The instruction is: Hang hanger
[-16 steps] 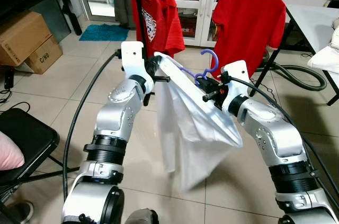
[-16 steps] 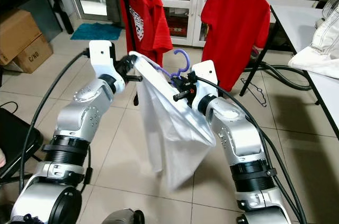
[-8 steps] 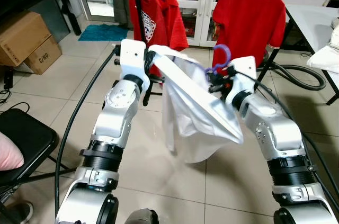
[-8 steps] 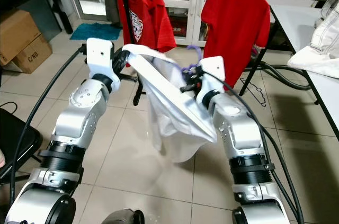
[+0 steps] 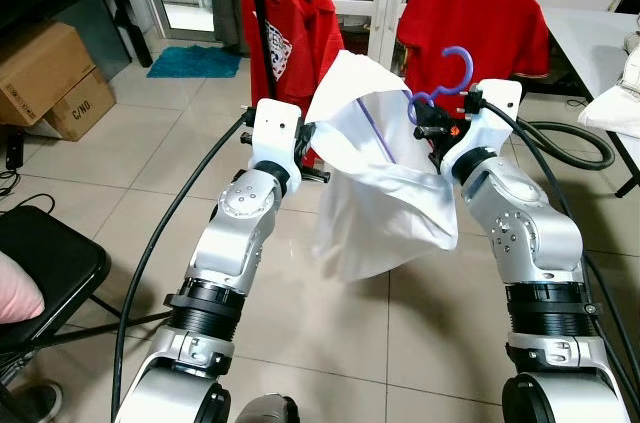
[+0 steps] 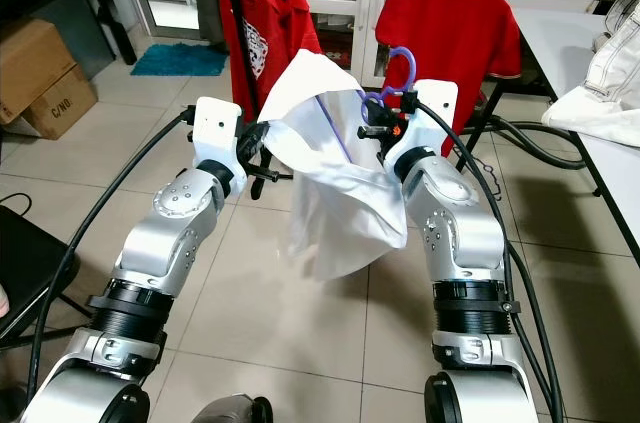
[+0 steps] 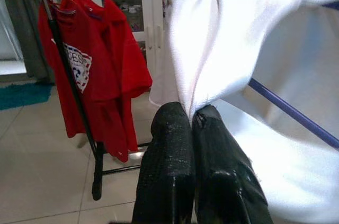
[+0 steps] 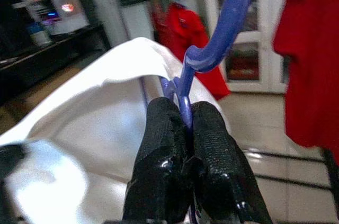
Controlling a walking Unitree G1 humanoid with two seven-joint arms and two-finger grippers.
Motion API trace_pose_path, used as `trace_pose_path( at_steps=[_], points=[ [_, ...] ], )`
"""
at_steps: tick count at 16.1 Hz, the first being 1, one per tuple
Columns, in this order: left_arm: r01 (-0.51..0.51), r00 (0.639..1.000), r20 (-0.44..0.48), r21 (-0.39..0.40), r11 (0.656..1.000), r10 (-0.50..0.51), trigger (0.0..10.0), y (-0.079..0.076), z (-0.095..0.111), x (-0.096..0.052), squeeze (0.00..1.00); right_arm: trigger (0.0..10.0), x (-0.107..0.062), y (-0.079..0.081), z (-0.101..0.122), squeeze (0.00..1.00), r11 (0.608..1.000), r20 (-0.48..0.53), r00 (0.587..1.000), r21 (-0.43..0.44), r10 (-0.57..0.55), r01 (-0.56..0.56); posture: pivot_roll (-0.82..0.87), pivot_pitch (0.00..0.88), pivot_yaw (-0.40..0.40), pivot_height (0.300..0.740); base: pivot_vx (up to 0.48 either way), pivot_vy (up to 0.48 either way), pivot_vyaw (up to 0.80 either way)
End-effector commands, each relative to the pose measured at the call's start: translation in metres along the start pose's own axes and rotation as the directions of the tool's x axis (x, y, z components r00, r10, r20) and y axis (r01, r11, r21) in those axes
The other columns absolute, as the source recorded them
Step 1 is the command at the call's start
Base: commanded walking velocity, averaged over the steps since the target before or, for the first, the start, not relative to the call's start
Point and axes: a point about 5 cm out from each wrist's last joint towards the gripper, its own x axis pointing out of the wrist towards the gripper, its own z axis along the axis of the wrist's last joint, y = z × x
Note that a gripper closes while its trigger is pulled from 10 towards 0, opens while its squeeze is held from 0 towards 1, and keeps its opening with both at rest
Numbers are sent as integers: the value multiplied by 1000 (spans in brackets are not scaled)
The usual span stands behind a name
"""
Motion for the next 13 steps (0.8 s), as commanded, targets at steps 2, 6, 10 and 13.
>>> trace_pose_path(
  at_steps=[2, 6, 10, 13],
  points=[
    [-29, 999, 13, 1, 1000, 29, 7725, 7, 4, 2, 0, 10000, -2, 13, 5, 0, 994, 9, 996, -70, 85, -84, -37, 0, 78, 740, 0, 0, 0],
    [77, 994, 70, 33, 996, -79, 10000, 13, 21, 2, 1000, 10000, -2, 19, -1, 0, 991, 17, 994, -81, 112, -110, -30, 0, 82, 740, 0, 0, 0],
    [309, 949, 22, 100, 946, -313, 10000, -7, 15, -9, 1000, 10000, -3, 14, 6, 0, 992, 52, 993, -78, 105, -101, -27, 0, 84, 740, 0, 0, 0],
    [298, 953, -7, 180, 937, -302, 10000, 12, 13, -13, 1000, 10000, -6, 14, 8, 0, 984, 66, 986, -93, 155, -149, -29, 0, 87, 740, 0, 0, 0]
  ],
)
